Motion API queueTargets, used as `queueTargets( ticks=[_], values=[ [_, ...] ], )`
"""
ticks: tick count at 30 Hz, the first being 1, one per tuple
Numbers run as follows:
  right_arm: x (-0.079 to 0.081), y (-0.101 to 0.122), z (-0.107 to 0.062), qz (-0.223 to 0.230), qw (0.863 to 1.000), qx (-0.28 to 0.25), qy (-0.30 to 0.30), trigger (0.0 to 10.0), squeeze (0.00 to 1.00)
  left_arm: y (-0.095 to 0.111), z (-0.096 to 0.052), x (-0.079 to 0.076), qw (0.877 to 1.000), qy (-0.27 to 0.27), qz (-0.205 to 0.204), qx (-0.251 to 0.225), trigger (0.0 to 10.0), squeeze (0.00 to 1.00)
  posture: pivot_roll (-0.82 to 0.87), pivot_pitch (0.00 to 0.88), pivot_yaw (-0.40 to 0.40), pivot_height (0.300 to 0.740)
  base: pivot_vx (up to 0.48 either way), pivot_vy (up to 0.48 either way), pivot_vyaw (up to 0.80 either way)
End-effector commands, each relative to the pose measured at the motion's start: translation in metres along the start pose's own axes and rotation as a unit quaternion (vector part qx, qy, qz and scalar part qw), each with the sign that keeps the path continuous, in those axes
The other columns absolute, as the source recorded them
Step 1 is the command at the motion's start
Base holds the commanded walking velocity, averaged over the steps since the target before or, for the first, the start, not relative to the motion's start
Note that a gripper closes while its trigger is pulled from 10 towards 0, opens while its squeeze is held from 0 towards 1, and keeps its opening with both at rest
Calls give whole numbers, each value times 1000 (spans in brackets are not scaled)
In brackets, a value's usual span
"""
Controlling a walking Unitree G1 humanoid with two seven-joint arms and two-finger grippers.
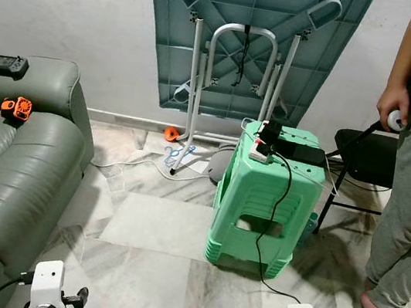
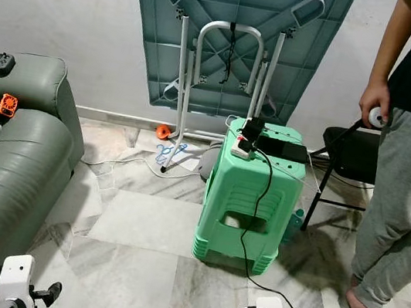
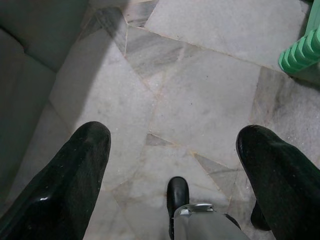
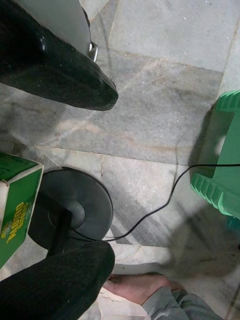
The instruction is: Move the pillow to the sofa
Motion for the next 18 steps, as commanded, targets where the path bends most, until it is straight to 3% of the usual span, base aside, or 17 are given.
queueTargets(
  ticks=[1, 18],
  values=[
    [0, -1, 0, -1, 1000, 5, 2, 10000, 0, 1, 0, 4, 1000, 5, 5, 3, 10000, 0, -104, 0, 22, 740, 0, 0, 0],
    [0, -1, 0, -1, 1000, 5, 2, 10000, 0, 1, 0, 4, 1000, 5, 5, 3, 10000, 0, -104, 0, 22, 740, 0, 0, 0]
  ],
)
Point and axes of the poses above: a point about 5 cm out from each wrist's last joint towards the gripper, its own z axis pointing out of the wrist towards the gripper, its own y axis along the axis of the wrist's last joint, x = y × z, the point moved 4 cm from there along z, pointing out of the wrist towards the gripper, and after that the axes turned 1 degree about -z, right-handed, at the moved point
